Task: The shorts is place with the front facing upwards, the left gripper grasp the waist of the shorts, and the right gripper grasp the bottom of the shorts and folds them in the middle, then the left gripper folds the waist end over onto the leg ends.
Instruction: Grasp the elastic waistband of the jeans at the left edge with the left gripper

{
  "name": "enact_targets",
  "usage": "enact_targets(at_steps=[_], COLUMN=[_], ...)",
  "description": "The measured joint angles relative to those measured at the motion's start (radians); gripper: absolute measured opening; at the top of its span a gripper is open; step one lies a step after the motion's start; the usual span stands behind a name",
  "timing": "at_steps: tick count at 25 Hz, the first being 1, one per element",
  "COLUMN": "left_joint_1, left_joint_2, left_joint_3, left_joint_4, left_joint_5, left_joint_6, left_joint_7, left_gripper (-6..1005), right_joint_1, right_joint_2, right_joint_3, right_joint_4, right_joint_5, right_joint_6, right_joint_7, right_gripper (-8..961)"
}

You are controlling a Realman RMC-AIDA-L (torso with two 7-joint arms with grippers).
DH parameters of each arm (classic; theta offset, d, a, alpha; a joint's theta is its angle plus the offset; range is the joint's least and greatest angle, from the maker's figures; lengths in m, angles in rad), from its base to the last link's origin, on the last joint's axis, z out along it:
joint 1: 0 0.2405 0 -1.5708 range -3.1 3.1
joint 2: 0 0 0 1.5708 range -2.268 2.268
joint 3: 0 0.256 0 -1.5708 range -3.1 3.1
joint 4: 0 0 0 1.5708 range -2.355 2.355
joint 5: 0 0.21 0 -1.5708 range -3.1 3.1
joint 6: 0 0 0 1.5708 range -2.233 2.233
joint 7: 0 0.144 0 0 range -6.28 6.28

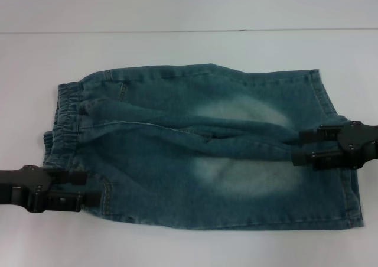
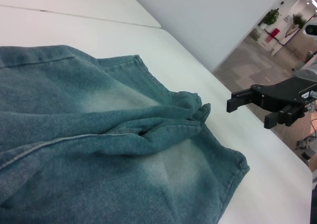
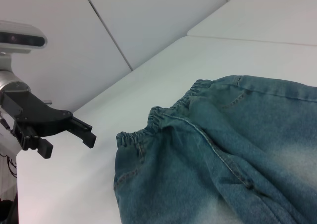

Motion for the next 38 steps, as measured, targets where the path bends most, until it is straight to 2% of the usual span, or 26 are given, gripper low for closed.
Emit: enact_targets(at_steps=[14, 19, 25, 32, 38], left_joint_1=[0.000, 0.000, -0.002, -0.003, -0.005], left_joint_2=[0.004, 0.021, 0.034, 0.024, 0.019], left_joint_3=[-0.003, -0.012, -0.059, -0.042, -0.029], left_joint_4=[0.001, 0.016, 0.046, 0.049, 0.044], left_joint_5=[0.001, 0.032, 0.128, 0.198, 0.223], left_joint_6=[-0.006, -0.035, -0.157, -0.268, -0.298], left_joint_7=[-0.002, -0.006, -0.019, -0.016, -0.017], left_gripper=[901, 900, 900, 901, 901], right_joint_1=[0.000, 0.000, 0.000, 0.000, 0.007], right_joint_2=[0.000, 0.000, 0.001, 0.002, 0.003], right_joint_3=[0.000, 0.000, 0.000, 0.000, 0.000], right_joint_4=[0.001, 0.002, 0.002, 0.002, 0.008], right_joint_5=[0.000, 0.000, 0.000, 0.001, 0.000], right_joint_6=[0.000, 0.000, 0.000, 0.001, 0.002], right_joint_7=[0.000, 0.000, 0.001, 0.001, 0.001], right_gripper=[851, 851, 850, 851, 850])
